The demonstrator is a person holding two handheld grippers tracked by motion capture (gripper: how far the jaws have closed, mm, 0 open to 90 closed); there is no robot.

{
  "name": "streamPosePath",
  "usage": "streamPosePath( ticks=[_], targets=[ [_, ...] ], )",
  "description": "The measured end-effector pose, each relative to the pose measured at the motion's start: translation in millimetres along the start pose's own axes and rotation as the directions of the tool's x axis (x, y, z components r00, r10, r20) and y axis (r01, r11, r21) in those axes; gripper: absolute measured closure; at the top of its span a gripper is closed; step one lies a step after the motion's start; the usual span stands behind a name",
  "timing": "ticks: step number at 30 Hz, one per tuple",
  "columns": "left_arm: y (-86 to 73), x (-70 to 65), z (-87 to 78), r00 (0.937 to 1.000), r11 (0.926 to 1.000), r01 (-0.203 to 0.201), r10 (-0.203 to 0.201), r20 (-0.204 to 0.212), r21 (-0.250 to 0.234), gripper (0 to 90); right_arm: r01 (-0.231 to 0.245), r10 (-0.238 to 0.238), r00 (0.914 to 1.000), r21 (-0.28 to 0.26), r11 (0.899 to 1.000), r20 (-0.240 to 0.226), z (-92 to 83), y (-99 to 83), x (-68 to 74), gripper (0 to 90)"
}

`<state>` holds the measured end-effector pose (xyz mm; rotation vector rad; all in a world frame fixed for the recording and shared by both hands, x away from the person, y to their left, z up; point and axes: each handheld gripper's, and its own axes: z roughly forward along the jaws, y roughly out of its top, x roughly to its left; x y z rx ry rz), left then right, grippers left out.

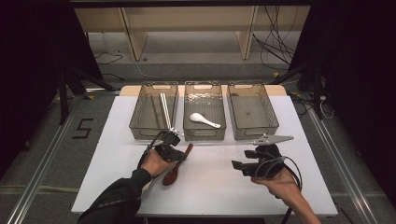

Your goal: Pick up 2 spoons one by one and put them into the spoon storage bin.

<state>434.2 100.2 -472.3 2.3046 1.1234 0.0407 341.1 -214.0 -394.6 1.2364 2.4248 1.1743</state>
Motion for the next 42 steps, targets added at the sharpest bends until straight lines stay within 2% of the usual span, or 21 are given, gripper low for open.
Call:
streamPosePath(
  ticks=[6, 14, 18, 25, 31, 38, 42],
  targets=[
    [1.1, -4.9, -0.2, 0.9998, 0.9999, -0.017, 0.017, 0.01, 0.001, 78.7, 0.0, 0.0, 1.0, -0.001, 1.0, 0.001, -0.2, -0.1, -0.6, 34.6],
    [0.8, -3.9, -0.3, 0.9998, 1.0, -0.008, 0.008, 0.02, -0.004, 78.9, 0.001, -0.001, 1.0, -0.002, 1.0, 0.001, -0.4, 0.1, -0.5, 34.6],
    [0.7, -4.2, -0.5, 0.9997, 0.9998, -0.018, 0.018, 0.015, -0.003, 78.9, 0.001, -0.001, 1.0, 0.0, 1.0, 0.001, -0.4, 0.0, -0.8, 34.6],
    [0.6, -5.7, 3.0, 0.9996, 0.9995, -0.017, 0.017, 0.022, 0.027, 77.1, 0.0, 0.0, 1.0, -0.001, 1.0, 0.004, -0.9, -0.4, -1.3, 34.7],
    [0.9, -6.7, 3.3, 0.9996, 0.9992, -0.023, 0.022, 0.018, 0.033, 76.8, 0.002, -0.002, 1.0, -0.002, 1.0, 0.003, -0.6, -0.3, -1.3, 34.7],
    [-0.4, -8.0, 2.5, 0.9989, 0.9988, -0.041, 0.041, 0.022, 0.025, 78.5, 0.002, -0.002, 1.0, -0.002, 1.0, 0.003, -0.8, 0.2, -1.3, 34.8],
    [-0.8, -6.8, 1.9, 0.9987, 0.9995, -0.03, 0.03, 0.04, 0.007, 79.0, 0.001, -0.001, 1.0, -0.003, 1.0, 0.003, -0.7, 0.2, -1.3, 35.0]
  ],
)
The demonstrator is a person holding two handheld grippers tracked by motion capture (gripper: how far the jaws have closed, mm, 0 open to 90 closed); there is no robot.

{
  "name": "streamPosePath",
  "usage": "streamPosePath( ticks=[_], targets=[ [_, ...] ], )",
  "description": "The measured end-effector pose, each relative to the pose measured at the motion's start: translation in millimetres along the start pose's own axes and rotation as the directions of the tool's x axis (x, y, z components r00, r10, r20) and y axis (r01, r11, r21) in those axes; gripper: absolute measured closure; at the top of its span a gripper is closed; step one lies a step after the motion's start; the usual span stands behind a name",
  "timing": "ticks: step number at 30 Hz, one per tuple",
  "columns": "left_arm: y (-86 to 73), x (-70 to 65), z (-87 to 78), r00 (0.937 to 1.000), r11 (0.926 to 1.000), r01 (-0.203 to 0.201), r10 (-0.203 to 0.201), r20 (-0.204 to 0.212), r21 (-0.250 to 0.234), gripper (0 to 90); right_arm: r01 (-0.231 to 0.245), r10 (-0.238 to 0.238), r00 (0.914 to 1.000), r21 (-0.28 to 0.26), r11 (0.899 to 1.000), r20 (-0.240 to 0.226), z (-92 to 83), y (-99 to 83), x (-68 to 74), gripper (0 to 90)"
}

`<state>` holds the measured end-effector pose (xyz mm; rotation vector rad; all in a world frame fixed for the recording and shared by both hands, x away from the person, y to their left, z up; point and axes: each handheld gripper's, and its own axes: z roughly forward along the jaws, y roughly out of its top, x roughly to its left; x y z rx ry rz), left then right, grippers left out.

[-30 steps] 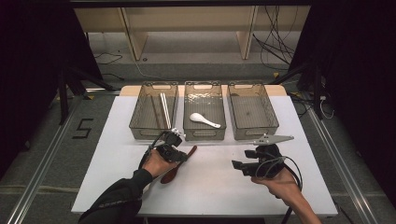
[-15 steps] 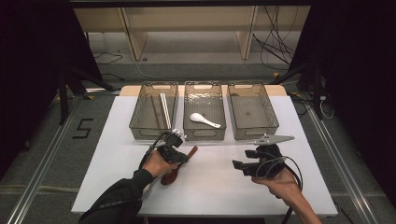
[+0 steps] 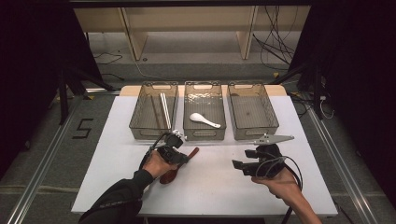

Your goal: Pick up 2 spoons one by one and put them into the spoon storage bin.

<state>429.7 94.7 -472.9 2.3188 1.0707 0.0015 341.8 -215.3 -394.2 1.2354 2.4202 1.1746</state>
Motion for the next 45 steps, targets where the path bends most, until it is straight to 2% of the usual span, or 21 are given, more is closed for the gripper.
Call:
streamPosePath(
  ticks=[3, 5, 6, 9, 15, 20, 28, 32, 41, 45],
  targets=[
    [0.5, 0.6, -2.7, 1.0, 0.9999, 0.001, -0.001, 0.007, -0.01, 79.4, -0.001, 0.001, 1.0, -0.003, 1.0, 0.001, -0.6, 0.0, -0.5, 35.1],
    [2.1, 2.2, -8.5, 1.0, 0.9993, 0.004, -0.004, 0.0, -0.037, 81.6, -0.004, 0.004, 1.0, -0.004, 1.0, 0.001, -0.8, -0.1, -0.9, 35.1],
    [2.9, 4.1, -10.5, 0.9996, 0.9988, 0.022, -0.021, 0.02, -0.045, 84.7, -0.004, 0.004, 1.0, -0.004, 1.0, 0.001, -1.0, -0.1, -1.0, 35.1],
    [0.5, 4.3, -6.4, 0.9995, 0.9995, 0.014, -0.013, 0.029, -0.027, 84.6, -0.004, 0.004, 1.0, -0.002, 1.0, 0.0, -0.6, -0.4, -1.1, 35.1],
    [2.7, -0.9, -5.9, 0.9998, 0.9998, -0.018, 0.018, 0.0, -0.011, 84.2, -0.001, 0.001, 1.0, 0.0, 1.0, 0.0, 0.1, -0.1, -0.3, 35.1],
    [3.0, -1.8, -5.8, 0.9996, 0.9996, -0.028, 0.028, -0.005, -0.003, 83.7, 0.0, 0.0, 1.0, 0.0, 1.0, -0.001, 0.1, -0.2, -0.3, 35.1],
    [3.0, -3.3, -4.3, 0.9993, 0.9993, -0.037, 0.037, -0.006, -0.002, 83.5, -0.001, 0.001, 1.0, -0.001, 1.0, 0.0, -0.4, -0.3, -0.2, 35.2],
    [2.0, -5.5, -4.4, 0.9978, 0.9979, -0.064, 0.064, -0.02, -0.011, 84.6, -0.002, 0.002, 1.0, -0.002, 1.0, 0.0, -0.5, -0.3, -0.6, 35.2],
    [2.9, -0.2, -10.0, 0.9997, 0.9986, -0.019, 0.02, 0.014, -0.05, 84.7, -0.003, 0.003, 1.0, -0.003, 1.0, 0.0, -0.8, -0.2, -0.8, 35.2],
    [4.8, -0.7, -14.3, 0.9995, 0.9976, -0.016, 0.018, 0.024, -0.068, 84.6, -0.003, 0.003, 1.0, -0.005, 1.0, -0.001, -1.1, 0.0, -0.7, 35.3]
  ],
)
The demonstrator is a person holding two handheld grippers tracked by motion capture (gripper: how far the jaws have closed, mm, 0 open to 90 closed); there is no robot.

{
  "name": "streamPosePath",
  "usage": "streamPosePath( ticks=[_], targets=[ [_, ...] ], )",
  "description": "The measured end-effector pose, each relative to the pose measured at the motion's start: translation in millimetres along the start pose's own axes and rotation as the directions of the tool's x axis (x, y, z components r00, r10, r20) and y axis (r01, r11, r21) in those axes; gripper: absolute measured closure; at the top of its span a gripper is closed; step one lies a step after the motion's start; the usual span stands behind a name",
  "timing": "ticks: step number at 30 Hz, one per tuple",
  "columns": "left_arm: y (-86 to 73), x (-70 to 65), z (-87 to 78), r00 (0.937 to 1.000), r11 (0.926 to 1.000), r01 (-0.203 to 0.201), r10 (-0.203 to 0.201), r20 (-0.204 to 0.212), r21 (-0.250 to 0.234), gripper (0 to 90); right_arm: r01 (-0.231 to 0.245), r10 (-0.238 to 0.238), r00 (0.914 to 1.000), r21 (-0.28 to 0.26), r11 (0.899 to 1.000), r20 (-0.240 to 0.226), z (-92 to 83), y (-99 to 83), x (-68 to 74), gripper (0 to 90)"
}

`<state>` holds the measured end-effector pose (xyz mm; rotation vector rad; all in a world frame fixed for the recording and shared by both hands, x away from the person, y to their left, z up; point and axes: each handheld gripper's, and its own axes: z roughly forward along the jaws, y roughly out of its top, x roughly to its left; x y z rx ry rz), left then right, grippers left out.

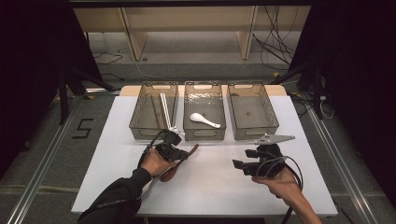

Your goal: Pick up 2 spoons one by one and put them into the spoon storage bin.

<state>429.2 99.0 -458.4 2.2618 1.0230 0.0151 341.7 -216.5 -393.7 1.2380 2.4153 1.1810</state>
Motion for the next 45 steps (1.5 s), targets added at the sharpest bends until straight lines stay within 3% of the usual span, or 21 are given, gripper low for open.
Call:
streamPosePath(
  ticks=[13, 29, 32, 35, 45],
  targets=[
    [15.1, -5.7, -28.0, 0.9995, 0.9937, -0.017, 0.02, 0.024, -0.111, 84.5, -0.003, 0.003, 1.0, -0.006, 1.0, 0.003, -0.8, 0.2, 0.0, 35.2],
    [52.8, -1.6, -56.3, 0.9997, 0.9735, -0.021, 0.023, 0.008, -0.228, 84.5, -0.005, 0.005, 1.0, -0.052, 0.999, -0.004, -3.7, 1.0, -1.2, 33.1],
    [59.5, -0.3, -58.6, 0.9999, 0.9694, -0.01, 0.012, 0.006, -0.245, 84.5, -0.005, 0.004, 1.0, -0.073, 0.997, -0.003, -5.8, 1.4, -1.1, 32.9],
    [64.7, 0.2, -57.5, 0.9997, 0.9707, -0.025, 0.025, -0.003, -0.239, 84.5, -0.003, 0.003, 1.0, -0.084, 0.996, 0.0, -6.9, 1.5, -1.2, 32.8],
    [89.7, 6.1, -57.6, 0.9997, 0.9566, -0.02, 0.015, -0.02, -0.291, 84.5, 0.001, -0.001, 1.0, -0.085, 0.996, -0.001, -6.1, 1.5, -1.1, 32.7]
  ],
)
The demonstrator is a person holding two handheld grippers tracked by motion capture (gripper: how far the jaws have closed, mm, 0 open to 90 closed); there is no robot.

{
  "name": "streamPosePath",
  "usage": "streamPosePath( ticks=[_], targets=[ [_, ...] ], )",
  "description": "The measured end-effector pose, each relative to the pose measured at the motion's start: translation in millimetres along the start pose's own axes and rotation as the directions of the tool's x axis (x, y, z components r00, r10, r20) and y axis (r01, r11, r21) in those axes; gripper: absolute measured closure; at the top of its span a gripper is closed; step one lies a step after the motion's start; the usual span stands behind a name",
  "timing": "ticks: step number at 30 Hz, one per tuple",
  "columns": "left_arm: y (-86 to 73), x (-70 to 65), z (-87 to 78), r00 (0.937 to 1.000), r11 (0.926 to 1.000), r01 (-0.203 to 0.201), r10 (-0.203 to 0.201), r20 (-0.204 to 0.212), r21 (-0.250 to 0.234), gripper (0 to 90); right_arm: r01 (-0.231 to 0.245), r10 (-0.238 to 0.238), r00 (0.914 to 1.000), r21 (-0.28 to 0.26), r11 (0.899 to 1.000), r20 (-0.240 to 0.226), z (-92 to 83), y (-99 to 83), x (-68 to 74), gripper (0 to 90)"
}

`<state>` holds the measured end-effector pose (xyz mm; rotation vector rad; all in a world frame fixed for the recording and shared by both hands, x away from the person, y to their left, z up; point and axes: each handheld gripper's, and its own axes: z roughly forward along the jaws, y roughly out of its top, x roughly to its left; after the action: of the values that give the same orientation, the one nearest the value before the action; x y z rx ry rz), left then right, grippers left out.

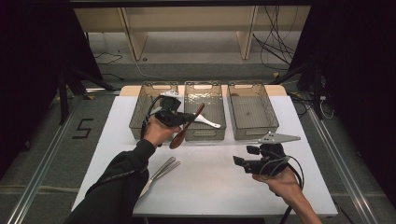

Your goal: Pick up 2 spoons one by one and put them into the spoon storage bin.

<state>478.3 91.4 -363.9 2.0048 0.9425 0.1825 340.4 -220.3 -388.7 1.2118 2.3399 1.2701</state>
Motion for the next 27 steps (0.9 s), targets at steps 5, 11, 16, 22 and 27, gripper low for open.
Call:
streamPosePath(
  ticks=[5, 11, 16, 22, 27],
  targets=[
    [10.3, 1.6, 5.1, 0.9999, 0.9996, 0.002, -0.003, -0.011, -0.028, 84.4, 0.001, -0.001, 1.0, 0.0, 1.0, -0.001, 0.0, -0.2, -0.4, 32.7],
    [22.0, 9.6, 11.6, 0.9996, 0.9982, 0.016, -0.018, -0.023, -0.058, 84.4, 0.002, -0.002, 1.0, 0.002, 1.0, -0.004, 0.3, -0.6, -0.6, 32.7],
    [30.9, 12.8, 20.4, 0.9992, 0.9968, 0.022, -0.025, -0.032, -0.077, 84.4, 0.005, -0.005, 1.0, 0.001, 1.0, -0.007, 0.7, -0.1, -0.4, 32.7],
    [34.8, 20.2, 25.5, 0.9977, 0.9938, 0.038, -0.044, -0.052, -0.104, 84.3, 0.004, -0.004, 0.9999, -0.001, 1.0, -0.01, 0.0, -0.5, -1.0, 32.8],
    [36.9, 24.4, 26.7, 0.9957, 0.9886, 0.054, -0.064, -0.067, -0.14, 84.3, 0.004, -0.004, 0.9999, -0.002, 1.0, -0.013, 0.0, -0.4, -0.9, 32.7]
  ],
)
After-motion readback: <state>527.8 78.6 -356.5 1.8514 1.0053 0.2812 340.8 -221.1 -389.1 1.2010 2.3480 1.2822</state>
